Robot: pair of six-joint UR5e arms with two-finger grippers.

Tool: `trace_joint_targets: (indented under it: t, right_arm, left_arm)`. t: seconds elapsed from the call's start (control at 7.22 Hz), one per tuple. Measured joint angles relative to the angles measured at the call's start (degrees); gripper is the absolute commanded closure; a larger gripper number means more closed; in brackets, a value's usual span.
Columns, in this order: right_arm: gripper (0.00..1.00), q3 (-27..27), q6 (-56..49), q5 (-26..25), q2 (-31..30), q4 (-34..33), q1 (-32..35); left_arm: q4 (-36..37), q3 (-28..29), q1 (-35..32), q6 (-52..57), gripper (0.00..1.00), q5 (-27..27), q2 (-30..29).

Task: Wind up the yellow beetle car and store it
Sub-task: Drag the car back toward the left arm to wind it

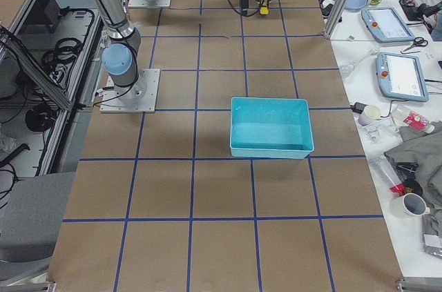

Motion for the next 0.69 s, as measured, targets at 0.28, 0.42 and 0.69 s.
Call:
trace_joint_targets:
  t: [0.28,0.42,0.69]
  right_arm:
    - [0.00,0.00,0.00,0.00,-0.04,-0.02,0.00]
    - [0.00,0.00,0.00,0.00,-0.02,-0.02,0.00]
    - [0.00,0.00,0.00,0.00,-0.02,-0.02,0.00]
  left_arm:
    - [0.00,-0.05,1.05,2.40,1.00,0.98,-0.09]
    - [0.00,-0.11,1.93,3.59,1.00,1.99,-0.12]
    - [0.00,-0.10,3.00,4.75,1.00,3.71,-0.12]
